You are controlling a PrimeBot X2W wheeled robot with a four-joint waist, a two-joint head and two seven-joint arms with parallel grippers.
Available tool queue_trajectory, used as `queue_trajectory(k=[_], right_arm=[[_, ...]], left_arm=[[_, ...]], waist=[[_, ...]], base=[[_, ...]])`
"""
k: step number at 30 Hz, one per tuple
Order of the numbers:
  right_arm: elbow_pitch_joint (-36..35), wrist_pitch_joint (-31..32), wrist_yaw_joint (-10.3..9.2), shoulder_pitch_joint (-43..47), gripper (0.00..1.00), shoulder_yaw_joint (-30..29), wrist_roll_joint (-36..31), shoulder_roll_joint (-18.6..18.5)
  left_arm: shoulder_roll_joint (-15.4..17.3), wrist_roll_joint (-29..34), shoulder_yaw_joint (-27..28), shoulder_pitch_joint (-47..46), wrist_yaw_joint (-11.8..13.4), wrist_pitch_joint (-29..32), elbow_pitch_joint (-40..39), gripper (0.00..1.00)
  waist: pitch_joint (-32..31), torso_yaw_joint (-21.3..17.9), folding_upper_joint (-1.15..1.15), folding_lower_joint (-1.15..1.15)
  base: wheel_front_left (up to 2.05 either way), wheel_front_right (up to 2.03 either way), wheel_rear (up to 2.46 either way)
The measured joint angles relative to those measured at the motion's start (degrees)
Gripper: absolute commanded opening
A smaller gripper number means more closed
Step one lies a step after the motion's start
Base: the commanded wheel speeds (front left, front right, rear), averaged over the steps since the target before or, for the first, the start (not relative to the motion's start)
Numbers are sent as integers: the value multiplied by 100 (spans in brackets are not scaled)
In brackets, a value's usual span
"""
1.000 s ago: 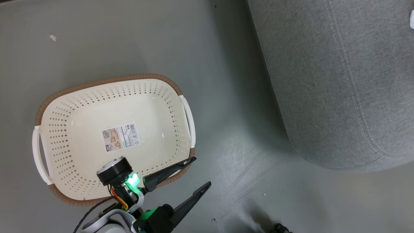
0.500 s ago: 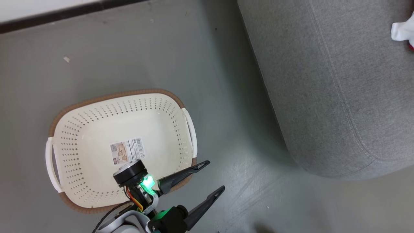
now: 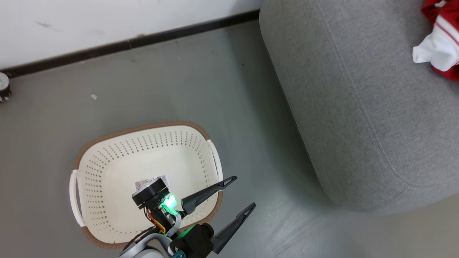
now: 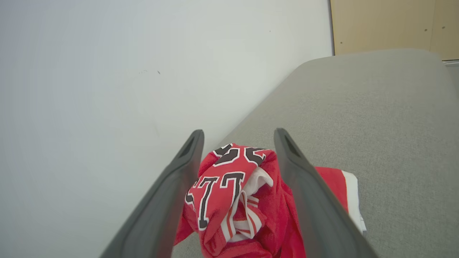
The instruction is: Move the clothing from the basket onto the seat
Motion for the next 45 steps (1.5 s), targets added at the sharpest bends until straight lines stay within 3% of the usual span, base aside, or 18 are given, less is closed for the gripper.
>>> queue_trajectory(k=[10,16,25,33,45], right_arm=[[-625,-32,-1,-91,100,1154,389,411],[-1215,-33,0,48,100,2150,749,602],[-1757,-32,-1,982,100,3010,1454,632],[-2316,-32,-1,1982,100,4704,1962,656],[-3014,-32,-1,3454,100,6095,2722,654]], left_arm=[[-190,-119,103,301,214,0,99,100],[-537,-571,468,578,398,0,104,100],[-643,-652,781,854,453,0,98,100],[-804,-755,1184,1193,550,0,99,100],[-1072,-1026,1914,1589,731,1,65,100]], waist=[[-524,66,0,0],[-864,127,0,0],[-1344,254,0,0],[-1767,426,0,0],[-2211,729,0,0]], base=[[0,0,0],[0,0,0],[0,0,0],[0,0,0],[0,0,0]])
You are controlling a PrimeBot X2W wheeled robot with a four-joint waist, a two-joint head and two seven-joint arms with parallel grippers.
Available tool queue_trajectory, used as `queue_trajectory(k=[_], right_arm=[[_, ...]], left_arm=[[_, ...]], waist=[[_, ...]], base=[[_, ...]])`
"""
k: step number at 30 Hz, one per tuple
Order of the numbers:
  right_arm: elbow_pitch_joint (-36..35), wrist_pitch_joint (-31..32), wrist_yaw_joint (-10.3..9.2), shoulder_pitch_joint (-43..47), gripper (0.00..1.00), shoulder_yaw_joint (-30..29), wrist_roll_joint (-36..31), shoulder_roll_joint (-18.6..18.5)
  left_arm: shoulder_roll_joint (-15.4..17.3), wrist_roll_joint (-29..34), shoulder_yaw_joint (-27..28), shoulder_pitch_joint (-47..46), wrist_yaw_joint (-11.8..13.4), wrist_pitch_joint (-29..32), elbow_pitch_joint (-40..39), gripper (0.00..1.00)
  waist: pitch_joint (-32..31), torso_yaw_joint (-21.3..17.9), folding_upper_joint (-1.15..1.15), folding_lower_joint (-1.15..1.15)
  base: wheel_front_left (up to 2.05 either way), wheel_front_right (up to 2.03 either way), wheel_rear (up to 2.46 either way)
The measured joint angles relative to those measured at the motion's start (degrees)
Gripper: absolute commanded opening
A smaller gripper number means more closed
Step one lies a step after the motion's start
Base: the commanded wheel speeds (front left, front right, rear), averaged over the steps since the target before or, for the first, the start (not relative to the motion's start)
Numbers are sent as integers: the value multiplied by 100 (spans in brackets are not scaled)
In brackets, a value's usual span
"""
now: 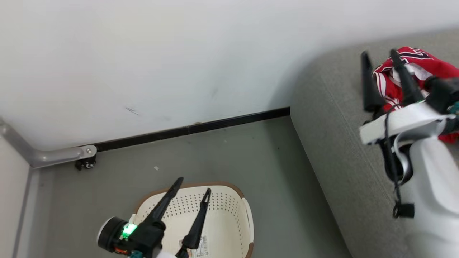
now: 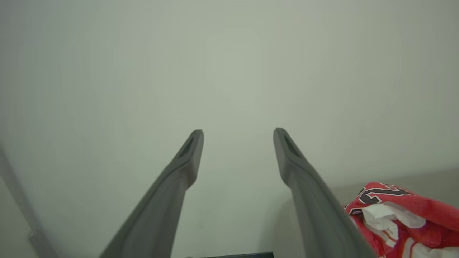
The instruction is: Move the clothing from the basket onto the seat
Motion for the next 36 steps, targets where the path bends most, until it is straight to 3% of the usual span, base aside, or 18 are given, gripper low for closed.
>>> queue_trajectory(k=[12,16,30,36], right_arm=[[-709,0,0,1311,100,835,383,-86],[-816,0,0,1701,100,857,460,-65],[-1131,0,0,2740,100,880,205,-20],[-1313,1,0,3072,100,634,182,19]], left_arm=[[-110,-100,875,253,90,-1,-9,100],[-136,-140,1278,338,310,0,87,100],[-249,-401,1724,743,415,0,641,100],[-258,-444,1734,830,363,0,875,100]], waist=[[-340,362,0,0],[-422,465,0,0],[-610,753,0,0],[-682,820,0,0]], base=[[0,0,0],[0,0,0],[0,0,0],[0,0,0]])
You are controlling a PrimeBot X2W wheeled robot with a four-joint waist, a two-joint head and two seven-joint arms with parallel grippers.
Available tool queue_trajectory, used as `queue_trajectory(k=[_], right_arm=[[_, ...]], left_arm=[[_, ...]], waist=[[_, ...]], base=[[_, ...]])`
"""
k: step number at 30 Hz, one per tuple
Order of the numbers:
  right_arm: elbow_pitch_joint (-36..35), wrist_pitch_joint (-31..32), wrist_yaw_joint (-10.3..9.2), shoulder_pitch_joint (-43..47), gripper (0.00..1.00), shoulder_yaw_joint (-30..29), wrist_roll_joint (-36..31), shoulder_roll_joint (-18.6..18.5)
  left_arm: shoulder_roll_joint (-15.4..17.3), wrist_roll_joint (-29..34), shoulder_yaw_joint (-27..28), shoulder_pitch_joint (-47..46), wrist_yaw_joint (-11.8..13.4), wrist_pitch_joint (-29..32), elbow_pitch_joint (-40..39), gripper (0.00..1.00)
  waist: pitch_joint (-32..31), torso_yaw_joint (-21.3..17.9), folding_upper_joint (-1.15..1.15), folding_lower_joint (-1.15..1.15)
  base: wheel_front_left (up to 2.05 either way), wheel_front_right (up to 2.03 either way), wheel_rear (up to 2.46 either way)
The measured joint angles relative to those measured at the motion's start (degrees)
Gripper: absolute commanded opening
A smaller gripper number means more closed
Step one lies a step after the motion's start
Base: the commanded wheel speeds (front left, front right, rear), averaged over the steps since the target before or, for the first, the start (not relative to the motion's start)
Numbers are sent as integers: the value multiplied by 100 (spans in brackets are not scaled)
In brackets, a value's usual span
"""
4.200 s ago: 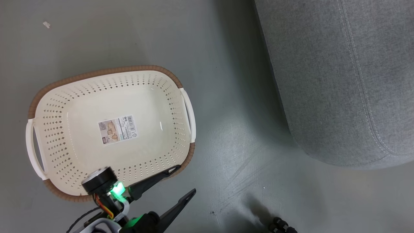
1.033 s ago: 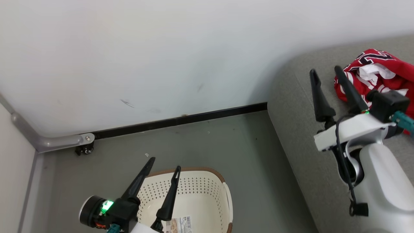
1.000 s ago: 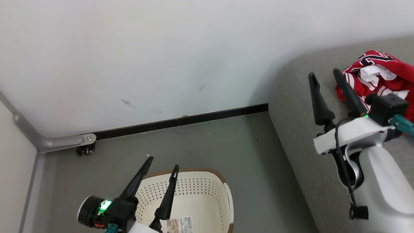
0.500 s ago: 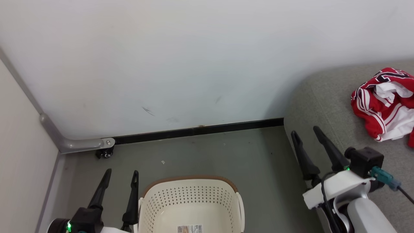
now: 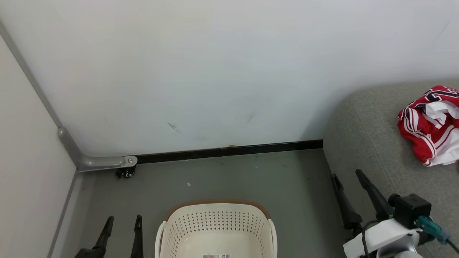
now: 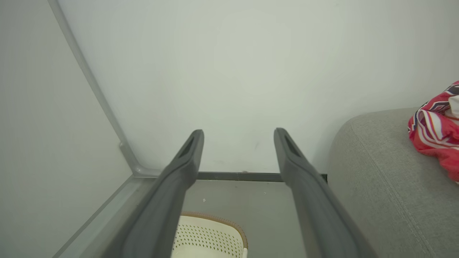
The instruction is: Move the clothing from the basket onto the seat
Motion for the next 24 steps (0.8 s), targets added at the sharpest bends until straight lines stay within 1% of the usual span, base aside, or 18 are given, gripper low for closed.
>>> queue_trajectory(k=[3,5,10,19,24], right_arm=[[-79,0,0,218,100,10,-98,30],[-129,-1,0,314,100,5,-132,38],[-221,0,0,470,100,32,-149,73],[-385,0,0,555,100,41,-156,100],[-431,0,0,555,100,42,-197,102]], left_arm=[[-4,-1,49,29,-3,0,74,100],[-5,-13,64,37,-54,0,108,100],[-7,-44,163,47,-54,0,111,100],[-11,-354,145,47,-101,0,84,100],[-10,-360,137,47,-148,0,73,100]], waist=[[-48,22,0,0],[-68,25,0,0],[-76,10,0,0],[-66,-10,0,0],[-60,-13,0,0]], base=[[0,0,0],[0,0,0],[0,0,0],[0,0,0],[0,0,0]])
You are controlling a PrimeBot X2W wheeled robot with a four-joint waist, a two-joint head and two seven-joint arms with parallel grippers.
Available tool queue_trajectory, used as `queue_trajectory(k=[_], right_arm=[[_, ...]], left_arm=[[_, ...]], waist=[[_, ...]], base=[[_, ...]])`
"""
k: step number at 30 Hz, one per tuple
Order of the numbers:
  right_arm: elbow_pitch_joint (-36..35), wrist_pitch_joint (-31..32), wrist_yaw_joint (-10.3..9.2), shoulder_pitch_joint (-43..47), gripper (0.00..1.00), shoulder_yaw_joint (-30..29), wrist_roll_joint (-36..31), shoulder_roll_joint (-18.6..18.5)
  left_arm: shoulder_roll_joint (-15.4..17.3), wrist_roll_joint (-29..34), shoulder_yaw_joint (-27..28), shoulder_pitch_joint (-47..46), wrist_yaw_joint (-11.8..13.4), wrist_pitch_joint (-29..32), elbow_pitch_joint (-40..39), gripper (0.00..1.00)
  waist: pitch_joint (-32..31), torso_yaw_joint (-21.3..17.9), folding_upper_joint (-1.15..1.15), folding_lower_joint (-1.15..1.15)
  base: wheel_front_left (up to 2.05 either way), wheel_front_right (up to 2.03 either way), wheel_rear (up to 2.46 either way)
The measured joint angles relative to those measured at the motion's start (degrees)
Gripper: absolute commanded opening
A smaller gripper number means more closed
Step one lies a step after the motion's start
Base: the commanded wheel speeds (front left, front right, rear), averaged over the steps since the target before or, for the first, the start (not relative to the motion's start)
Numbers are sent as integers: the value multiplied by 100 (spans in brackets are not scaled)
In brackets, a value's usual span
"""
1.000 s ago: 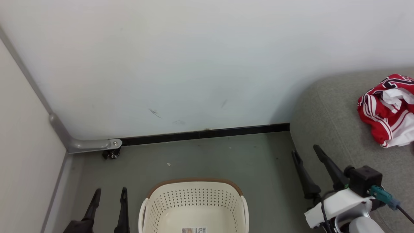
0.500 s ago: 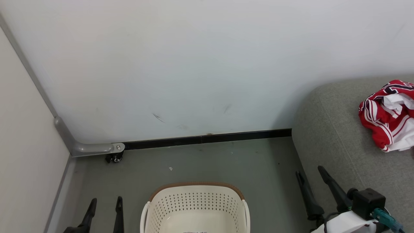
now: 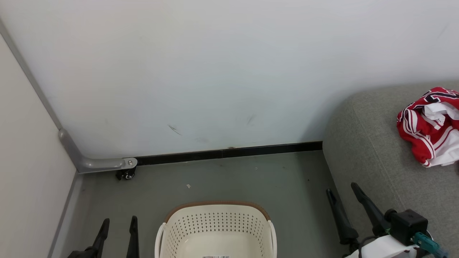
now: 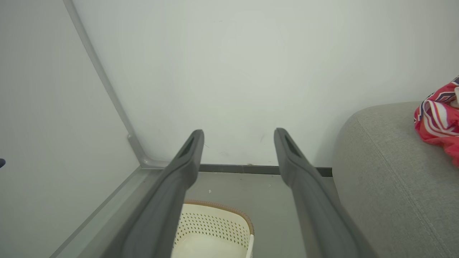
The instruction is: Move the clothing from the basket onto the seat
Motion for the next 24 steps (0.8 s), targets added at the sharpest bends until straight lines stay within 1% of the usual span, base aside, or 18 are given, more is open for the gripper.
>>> queue_trajectory(k=[7,10,14,18,24], right_arm=[[-64,0,0,26,100,21,0,1],[-77,0,0,36,100,30,-25,3],[-86,0,0,36,100,30,-47,4],[-88,0,0,37,100,62,-45,4],[-89,0,0,37,100,116,-45,5]], left_arm=[[0,16,-32,-1,-53,0,-25,100],[-7,78,-107,-5,-156,0,-122,100],[-3,74,-107,-6,-157,0,-122,100],[-2,-223,-127,-5,-266,0,-123,100],[-2,-391,-152,-5,-428,0,-121,100]], waist=[[29,10,0,0],[49,18,0,0],[64,23,0,0],[74,21,0,0],[80,8,0,0]], base=[[0,0,0],[0,0,0],[0,0,0],[0,0,0],[0,0,0]])
